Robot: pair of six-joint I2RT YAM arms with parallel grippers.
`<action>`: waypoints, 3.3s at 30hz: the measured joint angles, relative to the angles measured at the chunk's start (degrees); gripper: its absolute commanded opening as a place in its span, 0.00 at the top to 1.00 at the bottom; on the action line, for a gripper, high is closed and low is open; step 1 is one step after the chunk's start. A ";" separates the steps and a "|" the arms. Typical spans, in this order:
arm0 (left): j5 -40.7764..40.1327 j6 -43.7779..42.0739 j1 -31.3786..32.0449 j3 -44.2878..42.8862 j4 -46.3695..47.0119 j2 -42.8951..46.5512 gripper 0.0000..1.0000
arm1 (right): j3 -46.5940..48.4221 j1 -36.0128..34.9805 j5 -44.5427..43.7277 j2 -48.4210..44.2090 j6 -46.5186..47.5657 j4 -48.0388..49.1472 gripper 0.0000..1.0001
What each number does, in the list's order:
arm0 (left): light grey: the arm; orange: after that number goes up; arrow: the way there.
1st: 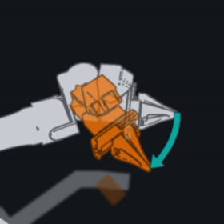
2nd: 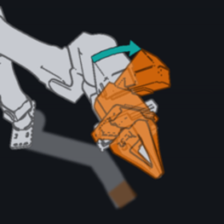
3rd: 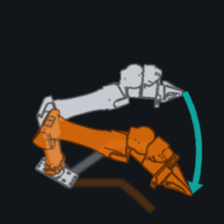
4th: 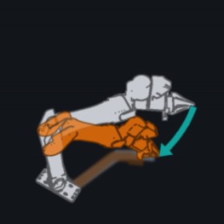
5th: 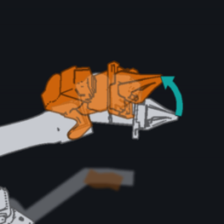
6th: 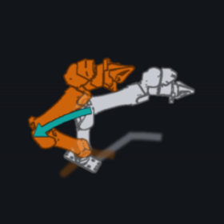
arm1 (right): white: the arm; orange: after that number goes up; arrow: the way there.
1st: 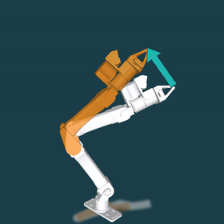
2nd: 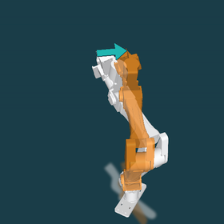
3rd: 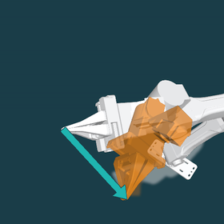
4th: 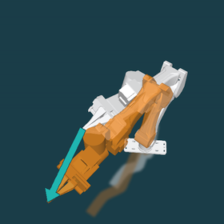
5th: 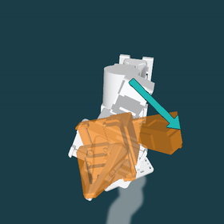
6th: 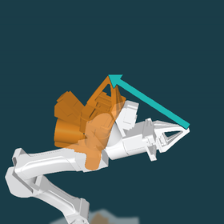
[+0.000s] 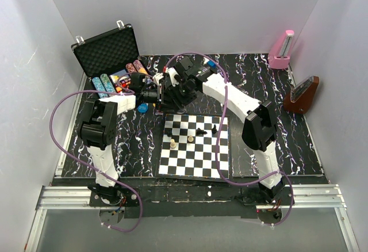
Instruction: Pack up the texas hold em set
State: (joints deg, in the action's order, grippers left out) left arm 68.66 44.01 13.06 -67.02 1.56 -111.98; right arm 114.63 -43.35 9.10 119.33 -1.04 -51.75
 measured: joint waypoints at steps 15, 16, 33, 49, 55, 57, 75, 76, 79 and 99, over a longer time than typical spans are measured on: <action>-0.13 -0.09 0.17 0.00 0.28 -0.09 1.00 | -1.53 -0.28 -0.92 -0.66 0.07 1.11 0.17; -0.55 -0.09 0.13 0.02 0.39 -0.02 1.00 | -2.71 -0.28 -1.03 -1.31 0.00 1.84 0.16; -20.02 -5.25 -17.62 1.92 -2.27 17.38 1.00 | -22.12 -0.26 -1.31 -25.88 -6.21 11.17 0.16; -54.34 0.90 -23.69 2.54 5.86 9.97 1.00 | -41.57 -0.26 -5.03 -42.32 -16.02 17.57 0.17; -59.82 2.34 -23.71 -0.13 9.40 3.23 1.00 | -43.67 -0.26 -6.60 -44.94 -17.92 18.01 0.17; -60.83 2.56 -23.71 -2.23 9.81 0.83 1.00 | -43.98 -0.26 -7.04 -45.31 -18.32 18.51 0.17; -61.11 3.17 -23.71 -16.31 13.31 -12.94 1.00 | -44.28 -0.26 -7.65 -45.13 -18.73 18.71 0.17; -60.94 3.21 -23.71 -16.33 13.14 -13.29 1.00 | -44.28 -0.26 -7.65 -45.13 -18.73 18.71 0.17; -60.22 3.41 -23.71 -17.57 11.54 -14.67 1.00 | -44.28 -0.26 -7.65 -45.13 -18.78 18.69 0.17; -55.74 3.82 -23.71 -26.32 5.73 -19.98 0.70 | -46.07 -0.26 -7.87 -45.66 -19.96 18.47 0.17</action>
State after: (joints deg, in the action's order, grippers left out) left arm 12.93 47.83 -10.66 -93.34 7.29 -131.96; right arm 68.55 -43.62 1.23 73.67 -20.99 -33.28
